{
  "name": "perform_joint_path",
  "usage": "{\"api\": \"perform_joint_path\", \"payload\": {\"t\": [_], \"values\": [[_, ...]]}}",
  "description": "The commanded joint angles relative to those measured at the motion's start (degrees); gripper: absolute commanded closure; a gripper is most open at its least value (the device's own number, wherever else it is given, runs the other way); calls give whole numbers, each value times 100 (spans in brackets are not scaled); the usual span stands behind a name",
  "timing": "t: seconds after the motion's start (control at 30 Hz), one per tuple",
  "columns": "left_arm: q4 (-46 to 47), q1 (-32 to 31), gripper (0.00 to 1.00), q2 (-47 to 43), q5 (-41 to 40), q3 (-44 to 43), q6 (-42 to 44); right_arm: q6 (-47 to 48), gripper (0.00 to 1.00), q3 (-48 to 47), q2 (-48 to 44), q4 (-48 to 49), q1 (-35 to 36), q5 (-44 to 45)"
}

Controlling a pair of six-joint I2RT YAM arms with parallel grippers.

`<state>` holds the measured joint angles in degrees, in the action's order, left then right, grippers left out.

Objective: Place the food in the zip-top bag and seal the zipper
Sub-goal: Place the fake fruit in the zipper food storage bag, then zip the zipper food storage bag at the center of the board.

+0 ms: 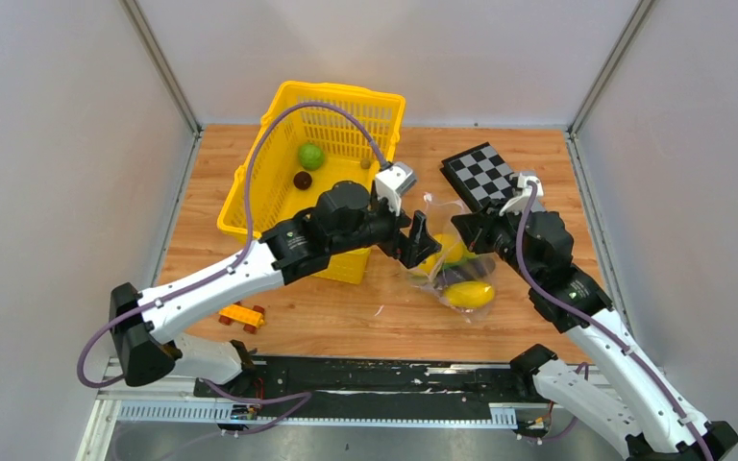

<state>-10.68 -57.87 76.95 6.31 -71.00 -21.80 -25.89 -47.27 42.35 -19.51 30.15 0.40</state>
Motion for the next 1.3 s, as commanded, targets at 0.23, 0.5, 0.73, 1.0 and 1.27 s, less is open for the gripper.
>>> {"api": "perform_joint_path", "payload": {"t": [0.23, 0.5, 0.73, 1.0, 1.27], "values": [[-1664, -819, 9, -504, -1448, -84, -1545, -247, 100, -31, -33, 386, 8, 320], [-1580, -1104, 9, 268, -1513, -406, -2233, -311, 100, -49, -40, 340, 3, 230], [-1387, -1130, 10, 655, -2058, -391, -2307, -262, 100, -76, -147, 271, 7, 159], [-832, -1135, 24, 822, -2481, -305, -2166, -233, 100, -83, -117, 246, 10, 48], [-639, -1130, 59, 879, -2519, -272, -1809, -173, 100, -122, -139, 227, 11, 49]]}}
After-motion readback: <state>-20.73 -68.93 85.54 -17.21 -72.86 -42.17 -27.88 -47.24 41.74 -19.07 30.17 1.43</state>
